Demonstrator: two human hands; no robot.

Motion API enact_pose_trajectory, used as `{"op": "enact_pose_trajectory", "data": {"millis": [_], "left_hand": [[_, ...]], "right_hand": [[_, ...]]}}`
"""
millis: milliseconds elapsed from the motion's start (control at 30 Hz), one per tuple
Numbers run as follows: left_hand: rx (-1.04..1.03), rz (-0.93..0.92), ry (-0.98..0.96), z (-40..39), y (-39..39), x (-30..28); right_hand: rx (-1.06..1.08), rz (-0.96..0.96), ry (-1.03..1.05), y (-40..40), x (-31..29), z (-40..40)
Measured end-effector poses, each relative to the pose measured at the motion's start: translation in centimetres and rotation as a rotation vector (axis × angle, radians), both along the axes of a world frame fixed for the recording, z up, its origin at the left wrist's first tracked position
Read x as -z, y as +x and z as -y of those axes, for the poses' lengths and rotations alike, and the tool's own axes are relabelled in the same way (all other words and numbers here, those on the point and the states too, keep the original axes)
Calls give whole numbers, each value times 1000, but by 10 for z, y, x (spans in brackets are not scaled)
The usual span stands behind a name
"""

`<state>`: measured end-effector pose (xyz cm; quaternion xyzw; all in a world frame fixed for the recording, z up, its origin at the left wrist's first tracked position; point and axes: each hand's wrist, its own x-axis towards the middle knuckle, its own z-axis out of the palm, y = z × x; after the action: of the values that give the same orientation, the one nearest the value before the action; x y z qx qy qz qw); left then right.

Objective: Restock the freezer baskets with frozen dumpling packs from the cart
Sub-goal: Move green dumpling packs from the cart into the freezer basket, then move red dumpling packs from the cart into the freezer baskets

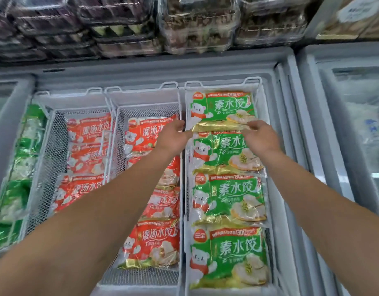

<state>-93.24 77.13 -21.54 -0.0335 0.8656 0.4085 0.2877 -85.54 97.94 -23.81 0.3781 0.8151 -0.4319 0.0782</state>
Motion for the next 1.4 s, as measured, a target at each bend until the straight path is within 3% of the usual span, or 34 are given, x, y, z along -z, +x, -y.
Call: {"op": "enact_pose_trajectory", "data": {"millis": [333,800,1100,1400], "left_hand": [[243,-98,-1,88,122,-60],[578,-154,63,193,281,-64],[883,-160,29,173,384,-45],[1230,-111,-68,107,540,-10]], "right_hand": [[-81,-46,94,127,-65,106],[123,30,194,346,-72,244],[414,106,149,501,-53,269],[744,229,1,692,-4,283]]}}
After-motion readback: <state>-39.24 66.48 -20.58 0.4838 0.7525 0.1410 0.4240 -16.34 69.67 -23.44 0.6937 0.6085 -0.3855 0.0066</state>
